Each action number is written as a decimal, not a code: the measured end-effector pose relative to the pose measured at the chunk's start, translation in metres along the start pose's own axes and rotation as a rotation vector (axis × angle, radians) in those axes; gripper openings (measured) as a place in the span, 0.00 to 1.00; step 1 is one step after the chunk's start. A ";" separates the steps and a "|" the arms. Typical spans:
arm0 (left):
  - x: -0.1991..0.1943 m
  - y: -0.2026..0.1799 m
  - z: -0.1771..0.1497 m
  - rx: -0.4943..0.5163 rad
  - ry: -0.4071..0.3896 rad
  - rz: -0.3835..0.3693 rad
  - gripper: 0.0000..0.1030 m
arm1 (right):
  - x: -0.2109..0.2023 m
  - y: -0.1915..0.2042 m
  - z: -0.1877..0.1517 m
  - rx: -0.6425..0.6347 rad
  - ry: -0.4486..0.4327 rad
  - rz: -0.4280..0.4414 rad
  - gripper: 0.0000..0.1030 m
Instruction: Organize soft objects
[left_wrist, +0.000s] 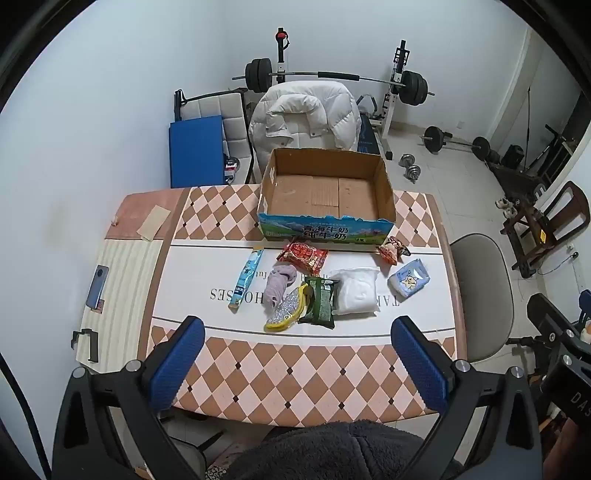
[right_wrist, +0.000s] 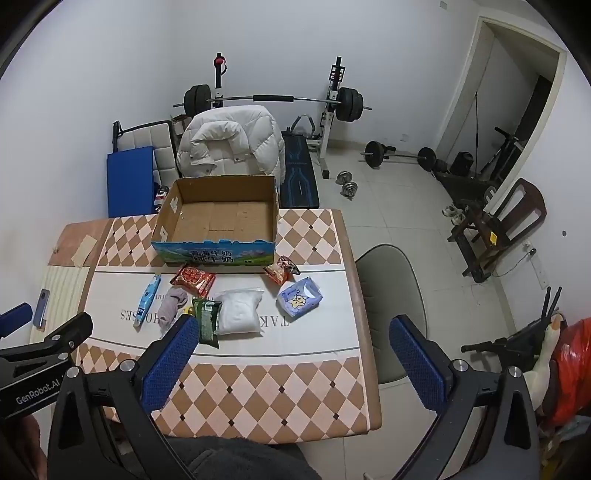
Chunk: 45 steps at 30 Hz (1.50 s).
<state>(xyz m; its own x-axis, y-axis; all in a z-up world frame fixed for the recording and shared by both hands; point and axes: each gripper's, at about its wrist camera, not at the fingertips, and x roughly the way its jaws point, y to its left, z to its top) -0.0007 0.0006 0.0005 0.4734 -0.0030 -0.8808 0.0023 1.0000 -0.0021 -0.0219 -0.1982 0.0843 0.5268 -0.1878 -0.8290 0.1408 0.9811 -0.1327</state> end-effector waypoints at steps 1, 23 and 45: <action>0.000 -0.001 0.000 0.004 0.008 0.008 1.00 | 0.000 0.000 0.000 0.002 -0.001 0.003 1.00; -0.022 -0.001 0.010 0.011 -0.031 0.017 1.00 | -0.008 0.003 -0.002 -0.002 -0.007 0.026 1.00; -0.024 -0.001 0.005 0.009 -0.046 0.015 1.00 | -0.014 0.002 -0.003 -0.019 -0.018 0.027 1.00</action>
<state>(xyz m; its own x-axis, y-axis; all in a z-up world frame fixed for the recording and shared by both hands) -0.0076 -0.0008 0.0243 0.5138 0.0118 -0.8578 0.0030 0.9999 0.0156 -0.0311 -0.1931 0.0937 0.5450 -0.1622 -0.8226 0.1105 0.9865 -0.1212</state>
